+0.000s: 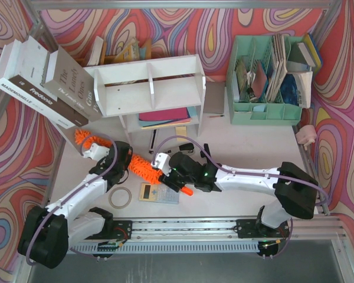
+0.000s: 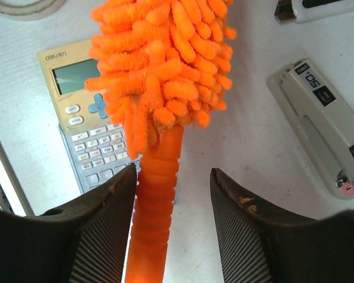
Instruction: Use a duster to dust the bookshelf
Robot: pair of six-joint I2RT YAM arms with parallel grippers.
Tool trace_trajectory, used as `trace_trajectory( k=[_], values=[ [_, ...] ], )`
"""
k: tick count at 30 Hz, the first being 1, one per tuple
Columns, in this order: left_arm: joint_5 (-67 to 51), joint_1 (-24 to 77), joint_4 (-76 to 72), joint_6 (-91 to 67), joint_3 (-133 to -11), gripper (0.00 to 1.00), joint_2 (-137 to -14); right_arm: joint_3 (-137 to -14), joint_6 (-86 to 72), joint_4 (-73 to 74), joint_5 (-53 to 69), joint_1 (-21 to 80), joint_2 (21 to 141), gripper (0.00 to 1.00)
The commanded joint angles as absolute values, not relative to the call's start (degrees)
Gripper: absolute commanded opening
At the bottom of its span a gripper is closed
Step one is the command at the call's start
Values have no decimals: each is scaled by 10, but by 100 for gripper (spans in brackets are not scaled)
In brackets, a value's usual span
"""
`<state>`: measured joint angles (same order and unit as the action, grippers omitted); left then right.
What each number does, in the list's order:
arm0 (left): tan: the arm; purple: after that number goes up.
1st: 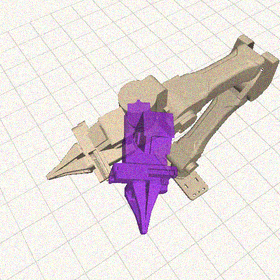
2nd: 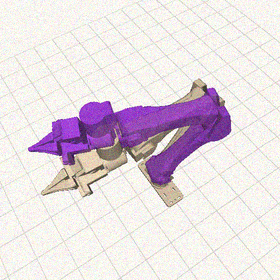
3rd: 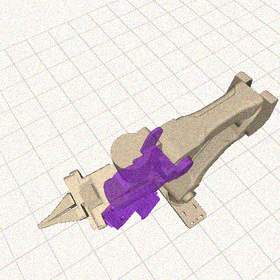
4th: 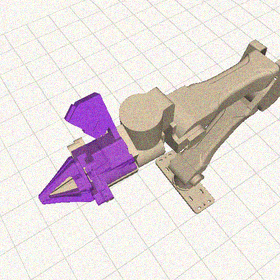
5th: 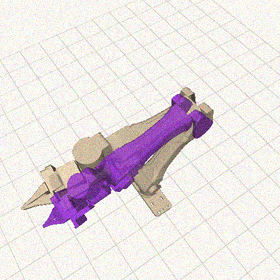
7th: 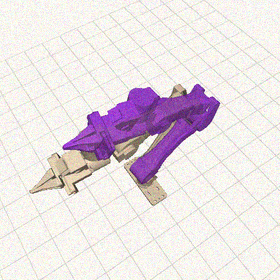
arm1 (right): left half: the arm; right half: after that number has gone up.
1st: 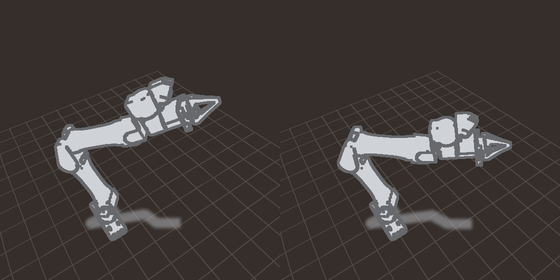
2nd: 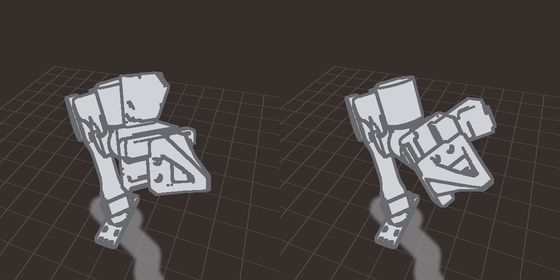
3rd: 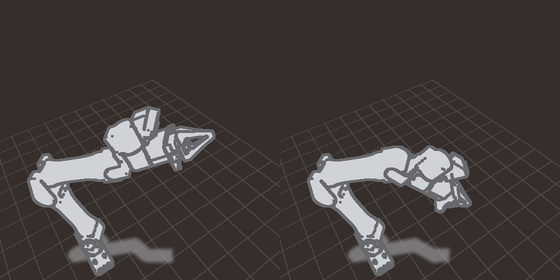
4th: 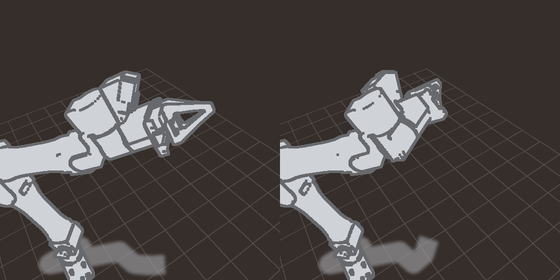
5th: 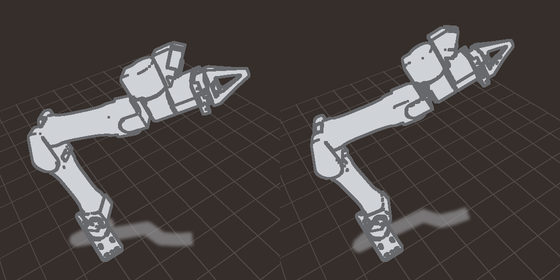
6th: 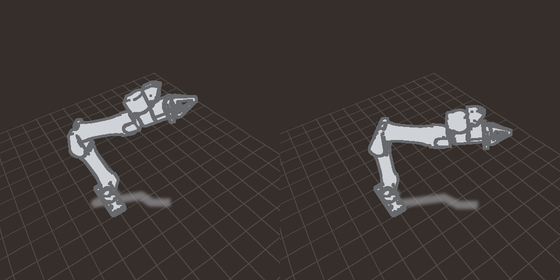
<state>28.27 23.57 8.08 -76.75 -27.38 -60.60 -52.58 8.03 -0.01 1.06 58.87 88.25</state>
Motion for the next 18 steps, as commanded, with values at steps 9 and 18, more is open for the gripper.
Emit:
trace_trajectory(
  k=[9, 18],
  values=[
    [294, 234, 55, -774, -268, 0, -601, -509, 57, 10, 30, 590, 887, 55],
    [283, 233, 50, -815, -262, 0, -595, -513, 37, -8, 30, 591, 922, 56]
  ],
)
